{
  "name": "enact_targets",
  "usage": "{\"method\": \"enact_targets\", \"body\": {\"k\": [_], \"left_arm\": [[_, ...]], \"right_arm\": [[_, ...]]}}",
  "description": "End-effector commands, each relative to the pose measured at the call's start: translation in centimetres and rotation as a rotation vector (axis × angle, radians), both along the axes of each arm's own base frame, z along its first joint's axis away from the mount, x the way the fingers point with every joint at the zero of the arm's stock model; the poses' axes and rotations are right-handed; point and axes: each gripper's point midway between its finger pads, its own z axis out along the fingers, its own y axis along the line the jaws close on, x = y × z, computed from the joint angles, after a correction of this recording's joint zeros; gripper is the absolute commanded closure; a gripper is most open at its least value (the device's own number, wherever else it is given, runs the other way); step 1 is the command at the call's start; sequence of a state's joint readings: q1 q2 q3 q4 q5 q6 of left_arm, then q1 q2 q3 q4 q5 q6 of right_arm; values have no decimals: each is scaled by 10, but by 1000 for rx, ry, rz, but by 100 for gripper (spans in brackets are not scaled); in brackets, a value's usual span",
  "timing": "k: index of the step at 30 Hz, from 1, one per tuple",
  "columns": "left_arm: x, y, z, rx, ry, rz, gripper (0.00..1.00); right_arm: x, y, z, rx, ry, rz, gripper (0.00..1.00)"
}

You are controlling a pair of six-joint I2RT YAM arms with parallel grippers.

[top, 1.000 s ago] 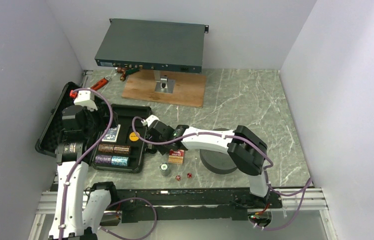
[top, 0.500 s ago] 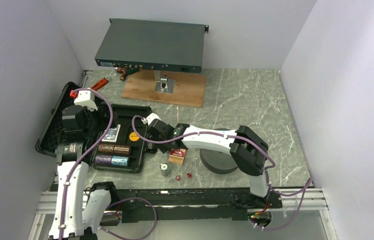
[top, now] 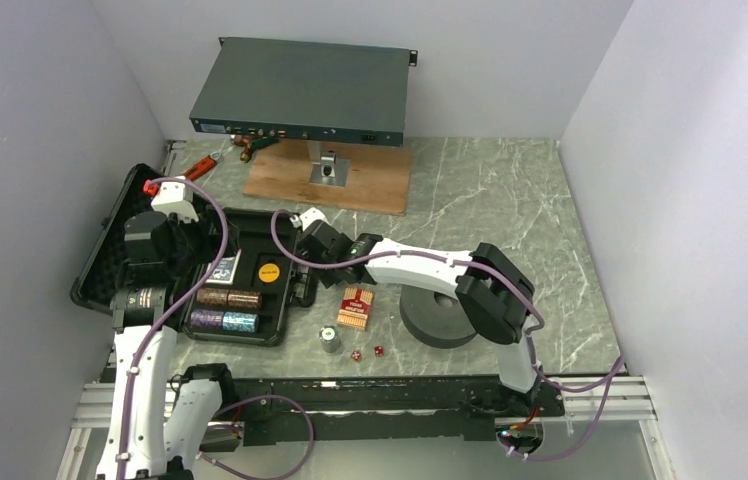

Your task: Pack up texas hold em set

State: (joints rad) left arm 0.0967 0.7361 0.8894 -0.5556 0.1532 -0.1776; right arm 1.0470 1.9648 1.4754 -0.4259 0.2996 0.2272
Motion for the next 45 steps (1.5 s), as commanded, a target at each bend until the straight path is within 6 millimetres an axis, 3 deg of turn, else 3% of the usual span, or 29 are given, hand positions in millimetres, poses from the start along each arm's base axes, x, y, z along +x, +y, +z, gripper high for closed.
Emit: {"method": "enact_targets", "body": {"k": [1,7,12,16,22,32,37,40,45], "left_arm": [[3,-3,13,12,-55,-21,10],[3,-2,13,13,-53,-15,10],[3,-1,13,14,-54,-14,10],[3,-2,13,12,-52,-15,10],[3,-1,13,12,-52,-12,10],[2,0,14,17,-55,-3,10],[2,2,14,22,-53,3,10],[2,2,14,21,-52,2,10],[2,1,13,20,-49,0,10]], "right_arm": [[21,21,23,105,-45,-20,80],[24,18,5,78,7,-29,57],[26,16,6,61,6,-34,23],[28,12,11,42,-3,-49,18],[25,9,9,27,27,-56,25],[23,1,-5,13,71,-83,47],[23,3,-8,11,86,-78,51],[23,1,-10,4,88,-79,59],[23,2,-2,18,83,-80,82]]}}
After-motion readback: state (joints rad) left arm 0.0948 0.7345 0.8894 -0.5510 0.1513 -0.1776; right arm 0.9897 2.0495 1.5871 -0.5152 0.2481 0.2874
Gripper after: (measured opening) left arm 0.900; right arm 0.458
